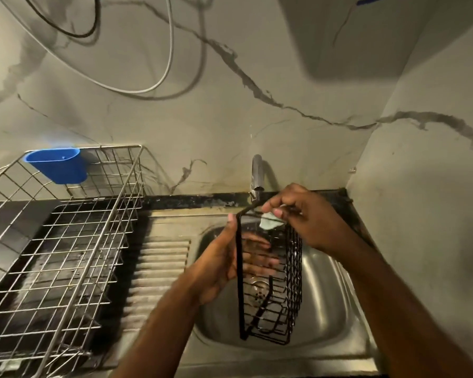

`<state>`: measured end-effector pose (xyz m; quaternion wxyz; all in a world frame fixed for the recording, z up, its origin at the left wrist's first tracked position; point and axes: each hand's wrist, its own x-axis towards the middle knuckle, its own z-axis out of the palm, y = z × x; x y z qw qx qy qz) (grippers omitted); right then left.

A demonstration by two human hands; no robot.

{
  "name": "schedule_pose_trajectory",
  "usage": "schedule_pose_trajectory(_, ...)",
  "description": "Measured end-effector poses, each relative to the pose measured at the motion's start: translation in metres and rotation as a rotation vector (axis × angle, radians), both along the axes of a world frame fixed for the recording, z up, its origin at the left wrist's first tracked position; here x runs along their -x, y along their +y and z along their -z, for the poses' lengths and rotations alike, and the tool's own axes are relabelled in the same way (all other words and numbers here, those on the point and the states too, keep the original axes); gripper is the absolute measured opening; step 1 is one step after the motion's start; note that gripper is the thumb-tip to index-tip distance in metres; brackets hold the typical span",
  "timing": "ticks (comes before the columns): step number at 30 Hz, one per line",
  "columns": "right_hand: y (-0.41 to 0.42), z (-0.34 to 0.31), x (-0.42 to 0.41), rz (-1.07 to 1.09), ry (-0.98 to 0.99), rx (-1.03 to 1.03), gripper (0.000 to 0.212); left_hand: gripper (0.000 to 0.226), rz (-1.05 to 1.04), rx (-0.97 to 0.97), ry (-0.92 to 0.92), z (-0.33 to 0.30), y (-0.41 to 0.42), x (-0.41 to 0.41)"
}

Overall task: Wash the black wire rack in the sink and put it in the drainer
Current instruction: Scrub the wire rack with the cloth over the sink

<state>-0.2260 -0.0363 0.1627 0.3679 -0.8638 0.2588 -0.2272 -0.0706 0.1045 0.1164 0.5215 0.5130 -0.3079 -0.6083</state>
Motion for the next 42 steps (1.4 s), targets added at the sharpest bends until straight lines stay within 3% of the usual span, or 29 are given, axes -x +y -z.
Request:
schedule_pose_trajectory(2, 0.011, -0.003, 0.000, -0.053, 0.077, 0.084, 0.024, 0.086, -0.143, 0.000, -0.070, -0.006, -0.009, 0.011)
schedule_pose_trajectory(6, 0.014, 0.002, 0.012, 0.016, 0.047, 0.150, 0.025, 0.070, -0.337, 0.075, -0.180, -0.008, -0.018, 0.028)
schedule_pose_trajectory(12, 0.012, 0.006, 0.035, 0.293, -0.228, 0.166, 0.031, 0.062, -0.416, 0.157, -0.263, -0.007, -0.021, 0.031)
schedule_pose_trajectory(15, 0.030, -0.001, 0.035, 0.133, -0.186, 0.102, 0.034, 0.057, -0.425, 0.202, -0.299, -0.013, -0.021, 0.030)
schedule_pose_trajectory(17, 0.047, -0.001, 0.029, -0.055, -0.106, 0.215, 0.033, 0.052, -0.440, 0.223, -0.341, -0.016, -0.021, 0.032)
schedule_pose_trajectory(19, 0.048, 0.003, 0.027, -0.100, -0.065, 0.302, 0.032, 0.052, -0.422, 0.230, -0.374, -0.018, -0.022, 0.033)
schedule_pose_trajectory(25, 0.022, 0.006, 0.043, 0.176, -0.188, 0.137, 0.030, 0.057, -0.416, 0.187, -0.270, -0.019, -0.017, 0.033)
schedule_pose_trajectory(28, 0.037, -0.004, 0.040, 0.040, -0.293, 0.116, 0.030, 0.057, -0.470, 0.201, -0.290, -0.021, -0.017, 0.032)
schedule_pose_trajectory(31, 0.038, -0.003, 0.035, -0.086, -0.173, 0.194, 0.032, 0.055, -0.528, 0.210, -0.341, -0.023, -0.016, 0.034)
schedule_pose_trajectory(35, 0.002, 0.006, 0.051, 0.220, -0.131, 0.160, 0.033, 0.030, -0.620, 0.100, -0.238, -0.021, -0.011, 0.030)
schedule_pose_trajectory(38, -0.008, 0.007, 0.054, 0.335, -0.182, 0.235, 0.025, 0.029, -0.641, 0.095, -0.178, -0.015, -0.011, 0.023)
schedule_pose_trajectory(42, 0.016, -0.006, 0.043, 0.106, -0.325, 0.119, 0.018, 0.029, -0.646, 0.130, -0.073, -0.012, -0.013, 0.021)
